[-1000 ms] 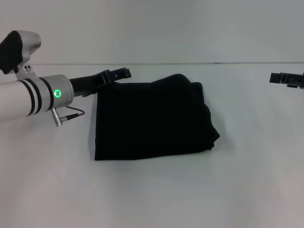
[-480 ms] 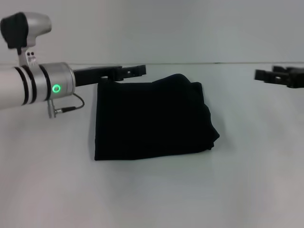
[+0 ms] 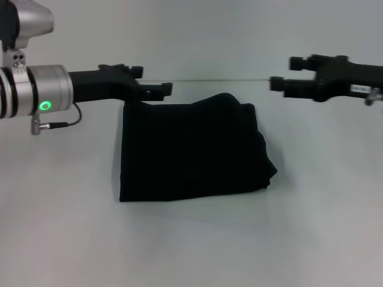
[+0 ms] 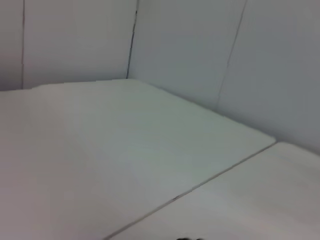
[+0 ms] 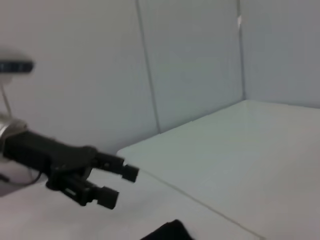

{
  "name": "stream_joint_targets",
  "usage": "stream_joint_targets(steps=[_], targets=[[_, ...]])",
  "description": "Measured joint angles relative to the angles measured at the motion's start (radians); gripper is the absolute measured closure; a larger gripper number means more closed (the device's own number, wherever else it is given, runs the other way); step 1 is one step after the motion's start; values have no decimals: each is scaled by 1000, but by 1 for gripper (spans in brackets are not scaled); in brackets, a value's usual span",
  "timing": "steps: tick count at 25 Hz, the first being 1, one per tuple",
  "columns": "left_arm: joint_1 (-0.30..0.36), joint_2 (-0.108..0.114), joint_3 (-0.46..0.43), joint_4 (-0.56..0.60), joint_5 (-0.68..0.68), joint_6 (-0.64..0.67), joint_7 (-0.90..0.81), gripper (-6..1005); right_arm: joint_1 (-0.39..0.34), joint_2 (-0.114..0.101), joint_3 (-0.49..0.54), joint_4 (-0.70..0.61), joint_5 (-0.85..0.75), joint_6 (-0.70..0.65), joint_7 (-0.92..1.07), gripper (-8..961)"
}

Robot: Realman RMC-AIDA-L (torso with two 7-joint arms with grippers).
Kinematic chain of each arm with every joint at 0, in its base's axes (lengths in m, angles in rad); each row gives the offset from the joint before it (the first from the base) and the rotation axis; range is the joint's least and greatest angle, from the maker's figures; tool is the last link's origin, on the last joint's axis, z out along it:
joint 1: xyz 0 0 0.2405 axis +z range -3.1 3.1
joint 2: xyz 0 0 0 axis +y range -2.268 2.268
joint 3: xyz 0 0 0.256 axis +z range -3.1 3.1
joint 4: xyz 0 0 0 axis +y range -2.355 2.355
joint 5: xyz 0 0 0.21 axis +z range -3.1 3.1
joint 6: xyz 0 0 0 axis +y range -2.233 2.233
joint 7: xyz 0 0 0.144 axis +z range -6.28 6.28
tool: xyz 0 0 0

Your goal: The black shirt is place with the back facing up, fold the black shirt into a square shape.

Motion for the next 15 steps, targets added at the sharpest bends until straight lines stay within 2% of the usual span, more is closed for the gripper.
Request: stream_joint_targets(steps=[10, 15], targets=[[4, 5, -1, 44, 91, 57, 21, 51, 67, 6, -243, 11, -3, 125, 31, 119], [19, 5, -9, 102, 93, 197, 16, 51, 68, 23, -305, 11, -6, 160, 43, 119]])
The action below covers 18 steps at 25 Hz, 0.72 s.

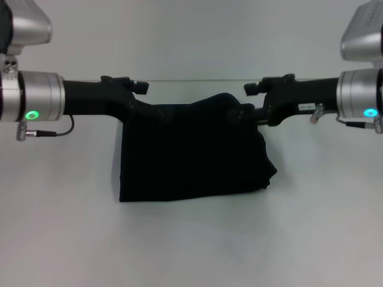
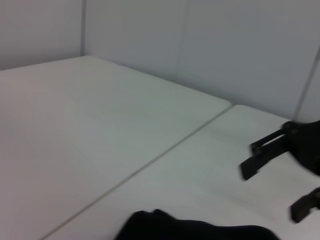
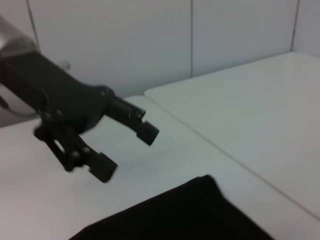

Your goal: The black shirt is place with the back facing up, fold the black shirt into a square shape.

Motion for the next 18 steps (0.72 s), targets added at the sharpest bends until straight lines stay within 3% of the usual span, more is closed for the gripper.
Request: stream_joint_targets(steps=[5, 18], targets=[[10, 1, -3, 40, 26, 114, 9, 51, -8, 14, -28, -1, -9, 3, -12, 118], [14, -6, 6, 42, 96, 151, 10, 52, -22, 28, -60, -7, -11, 5, -6, 117]])
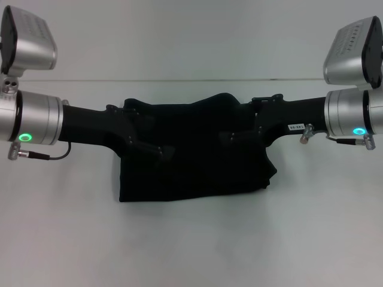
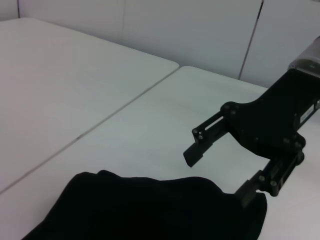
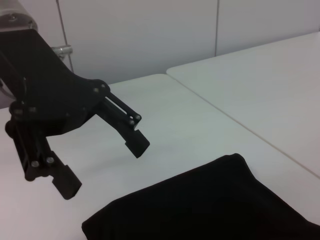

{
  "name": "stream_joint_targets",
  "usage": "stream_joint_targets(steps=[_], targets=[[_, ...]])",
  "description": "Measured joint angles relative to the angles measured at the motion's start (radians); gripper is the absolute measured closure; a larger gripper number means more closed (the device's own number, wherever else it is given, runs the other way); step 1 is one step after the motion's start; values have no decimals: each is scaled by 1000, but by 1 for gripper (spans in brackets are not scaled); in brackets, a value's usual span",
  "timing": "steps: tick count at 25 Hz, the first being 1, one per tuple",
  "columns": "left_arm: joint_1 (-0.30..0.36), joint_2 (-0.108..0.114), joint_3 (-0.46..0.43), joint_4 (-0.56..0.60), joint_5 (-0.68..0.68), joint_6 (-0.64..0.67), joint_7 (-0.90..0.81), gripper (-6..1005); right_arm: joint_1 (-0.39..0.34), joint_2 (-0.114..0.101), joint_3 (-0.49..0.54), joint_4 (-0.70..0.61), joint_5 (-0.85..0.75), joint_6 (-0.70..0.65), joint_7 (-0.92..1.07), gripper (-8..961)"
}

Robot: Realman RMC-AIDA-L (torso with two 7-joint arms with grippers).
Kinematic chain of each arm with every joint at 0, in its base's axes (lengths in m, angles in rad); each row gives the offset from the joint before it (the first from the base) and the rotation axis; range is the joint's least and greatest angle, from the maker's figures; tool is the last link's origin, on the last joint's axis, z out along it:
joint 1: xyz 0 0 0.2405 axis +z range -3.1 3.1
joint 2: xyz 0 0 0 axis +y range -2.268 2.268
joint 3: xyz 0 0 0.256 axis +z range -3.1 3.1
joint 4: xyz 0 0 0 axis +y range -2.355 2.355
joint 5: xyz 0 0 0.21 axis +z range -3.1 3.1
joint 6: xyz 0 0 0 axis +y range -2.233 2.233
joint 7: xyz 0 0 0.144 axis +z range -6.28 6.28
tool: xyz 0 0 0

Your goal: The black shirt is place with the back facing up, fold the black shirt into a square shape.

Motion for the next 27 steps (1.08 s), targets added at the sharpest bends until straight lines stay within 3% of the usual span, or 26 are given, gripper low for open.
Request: stream_joint_targets(steps=[27], targets=[[-9, -3, -8, 47, 6, 32, -9, 71, -48, -12, 32, -42, 3, -15, 42, 118]])
